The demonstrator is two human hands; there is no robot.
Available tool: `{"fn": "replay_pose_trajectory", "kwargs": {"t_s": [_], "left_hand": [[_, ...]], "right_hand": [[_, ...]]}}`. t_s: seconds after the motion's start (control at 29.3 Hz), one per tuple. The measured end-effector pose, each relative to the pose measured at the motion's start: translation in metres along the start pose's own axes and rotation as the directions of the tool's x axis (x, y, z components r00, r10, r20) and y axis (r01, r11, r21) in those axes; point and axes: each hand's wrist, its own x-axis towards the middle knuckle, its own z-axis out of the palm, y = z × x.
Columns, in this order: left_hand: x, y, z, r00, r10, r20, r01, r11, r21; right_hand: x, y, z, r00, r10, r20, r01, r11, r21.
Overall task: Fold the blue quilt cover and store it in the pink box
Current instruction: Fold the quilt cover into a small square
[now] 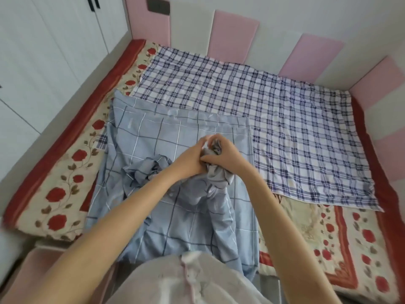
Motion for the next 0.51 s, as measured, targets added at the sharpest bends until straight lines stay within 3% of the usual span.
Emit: {"fn": "replay_pose_trajectory", "kwargs": {"t_s": [0.07,0.14,0.21,0.31,0.38,0.51], "left_hand": [[0.003,-0.006,0.021,0.984,0.011,-0.176,-0.03,0.994,-0.107],[0.003,-0.01,0.025,0.949,-0.061,-0.31,-0.037,0.953,-0.3],[0.003,-0.01,0.019,0.931,-0.093,-0.353,-0.037,0.938,-0.346],[0.01,-0.012,0.016,0.943,-0.106,-0.316,0.009,0.956,-0.293],[0.01,-0.018,0.012,0.95,-0.102,-0.294,0.03,0.97,-0.239],[0.009,-0.014,0.021,0.997,-0.021,-0.074,0.013,0.993,-0.12]], "right_hand": [[-0.017,0.035,-0.02,0.998,0.059,0.03,-0.065,0.956,0.287],[-0.035,0.063,-0.031,0.984,0.146,0.1,-0.172,0.918,0.357],[-0.044,0.08,-0.03,0.977,0.209,0.038,-0.205,0.881,0.427],[-0.045,0.084,-0.036,0.934,0.289,-0.21,-0.091,0.762,0.641],[-0.045,0.075,-0.043,0.928,0.258,-0.27,-0.026,0.766,0.643],[-0.052,0.052,-0.062,0.898,0.217,-0.383,0.052,0.812,0.582]]}}
